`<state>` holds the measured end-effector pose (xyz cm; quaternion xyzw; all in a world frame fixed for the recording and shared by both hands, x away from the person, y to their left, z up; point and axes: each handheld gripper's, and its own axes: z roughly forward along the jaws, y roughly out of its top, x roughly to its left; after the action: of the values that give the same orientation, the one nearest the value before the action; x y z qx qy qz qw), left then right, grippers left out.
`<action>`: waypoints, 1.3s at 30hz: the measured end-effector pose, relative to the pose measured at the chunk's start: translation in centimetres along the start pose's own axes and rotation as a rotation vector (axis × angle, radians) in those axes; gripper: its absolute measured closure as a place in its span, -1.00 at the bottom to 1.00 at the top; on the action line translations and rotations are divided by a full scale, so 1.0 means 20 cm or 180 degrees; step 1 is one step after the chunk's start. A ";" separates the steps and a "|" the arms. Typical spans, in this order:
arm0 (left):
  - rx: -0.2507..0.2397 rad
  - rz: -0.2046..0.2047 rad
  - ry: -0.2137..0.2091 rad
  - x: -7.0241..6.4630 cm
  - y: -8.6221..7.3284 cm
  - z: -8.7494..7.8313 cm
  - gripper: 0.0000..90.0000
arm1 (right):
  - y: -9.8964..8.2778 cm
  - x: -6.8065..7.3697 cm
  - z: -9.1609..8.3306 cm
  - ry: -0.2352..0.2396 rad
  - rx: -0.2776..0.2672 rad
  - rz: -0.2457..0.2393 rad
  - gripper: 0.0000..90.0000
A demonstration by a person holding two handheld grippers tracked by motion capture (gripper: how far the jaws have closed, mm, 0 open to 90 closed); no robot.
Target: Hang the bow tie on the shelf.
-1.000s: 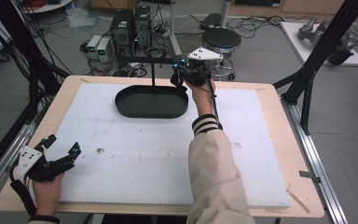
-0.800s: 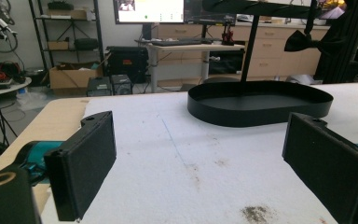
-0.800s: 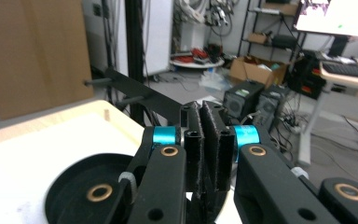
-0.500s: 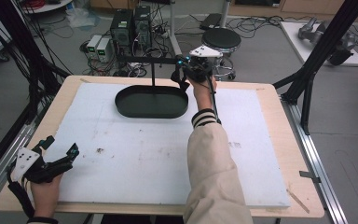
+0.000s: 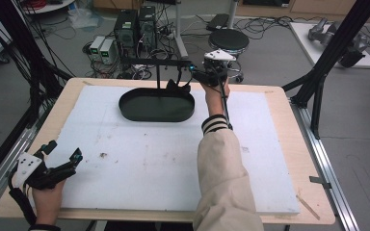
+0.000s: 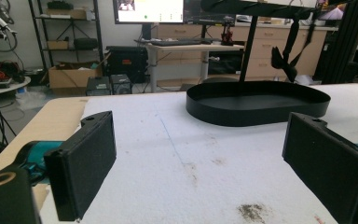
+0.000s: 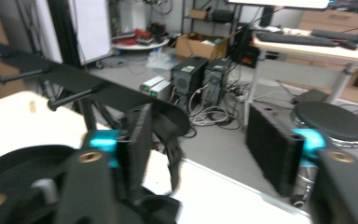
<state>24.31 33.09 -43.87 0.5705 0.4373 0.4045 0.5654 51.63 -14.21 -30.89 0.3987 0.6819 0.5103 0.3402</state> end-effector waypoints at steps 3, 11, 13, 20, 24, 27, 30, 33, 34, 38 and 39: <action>0.0003 0.0033 0.0008 0.00 0.00 0.00 -0.78 | 0.00 -0.01 -0.04 -0.0089 -0.0067 0.0010 -0.42; -0.0032 0.0026 0.0043 0.00 0.01 -0.01 -0.78 | 0.06 -0.02 -0.23 -0.0101 -0.0039 0.0133 -0.74; -0.0035 0.0022 0.0043 0.01 0.02 -0.01 -0.78 | 0.10 -0.01 -0.29 -0.0112 -0.0126 0.0103 -0.74; -0.0088 0.0017 0.0059 0.01 0.04 -0.03 -0.78 | 0.19 0.02 -0.55 -0.0183 -0.0408 0.0017 -0.74; -0.0102 0.0036 0.0055 0.00 0.05 -0.04 -0.78 | 0.18 0.05 -0.71 -0.0255 -0.0525 -0.0128 -0.74; -0.0109 0.0041 0.0042 0.00 0.05 -0.04 -0.78 | 0.15 0.05 -0.84 -0.0272 -0.0652 -0.0194 -0.74; -0.0123 0.0047 0.0023 -0.02 0.06 -0.04 -0.78 | 0.12 0.04 -0.95 -0.0318 -0.0751 -0.0197 -0.74; -0.0133 0.0051 0.0017 -0.02 0.07 -0.04 -0.78 | 0.07 0.03 -1.05 -0.0369 -0.0747 -0.0130 -0.74; -0.0136 0.0054 0.0012 -0.02 0.07 -0.03 -0.78 | 0.05 0.03 -1.08 -0.0377 -0.0750 -0.0119 -0.74; -0.0137 0.0048 0.0002 -0.03 0.07 -0.03 -0.78 | -0.02 0.05 -1.22 -0.0463 -0.0818 -0.0157 -0.74; -0.0137 0.0048 0.0002 -0.03 0.07 -0.03 -0.78 | -0.03 0.05 -1.24 -0.0486 -0.0805 -0.0167 -0.74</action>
<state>23.59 32.74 -42.42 0.5613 0.4244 0.4182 0.5744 29.43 -23.98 -25.47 0.3723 0.5945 0.5512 0.4518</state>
